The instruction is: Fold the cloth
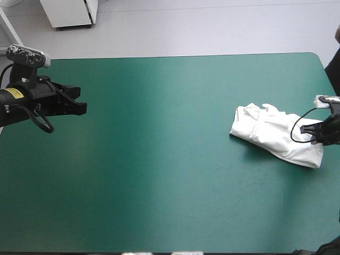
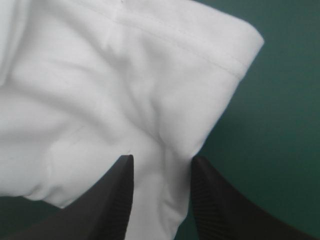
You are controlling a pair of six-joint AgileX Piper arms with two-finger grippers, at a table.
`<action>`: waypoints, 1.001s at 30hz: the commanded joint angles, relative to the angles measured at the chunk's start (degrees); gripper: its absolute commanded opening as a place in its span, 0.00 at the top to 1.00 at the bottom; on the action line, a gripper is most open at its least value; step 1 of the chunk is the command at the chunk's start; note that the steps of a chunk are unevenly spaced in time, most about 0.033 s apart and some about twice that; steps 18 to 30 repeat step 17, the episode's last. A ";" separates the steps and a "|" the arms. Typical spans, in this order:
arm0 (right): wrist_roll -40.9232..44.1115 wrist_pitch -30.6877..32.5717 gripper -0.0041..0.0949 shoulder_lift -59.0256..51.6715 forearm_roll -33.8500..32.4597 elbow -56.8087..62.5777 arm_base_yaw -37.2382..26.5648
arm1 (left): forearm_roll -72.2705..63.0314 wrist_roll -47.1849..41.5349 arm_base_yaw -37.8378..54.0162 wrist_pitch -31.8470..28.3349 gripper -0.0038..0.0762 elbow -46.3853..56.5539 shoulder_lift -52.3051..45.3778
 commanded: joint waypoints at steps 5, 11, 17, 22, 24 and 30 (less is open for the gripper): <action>-0.61 1.25 0.55 -12.73 10.39 -1.44 -0.01 | -0.44 0.55 0.02 -0.91 0.96 -0.63 -1.12; -1.04 3.59 0.55 -20.13 10.63 -1.44 11.69 | 1.67 0.55 -3.02 -0.61 0.96 4.19 -1.20; -0.60 5.85 0.62 -23.50 4.25 -1.44 30.88 | 9.64 0.45 -10.67 0.24 0.96 8.76 -1.20; -0.60 5.85 0.62 -23.50 4.25 -1.44 30.88 | 9.64 0.45 -10.67 0.24 0.96 8.76 -1.20; -0.60 5.85 0.62 -23.50 4.25 -1.44 30.88 | 9.64 0.45 -10.67 0.24 0.96 8.76 -1.20; -0.60 5.85 0.62 -23.50 4.25 -1.44 30.88 | 9.64 0.45 -10.67 0.24 0.96 8.76 -1.20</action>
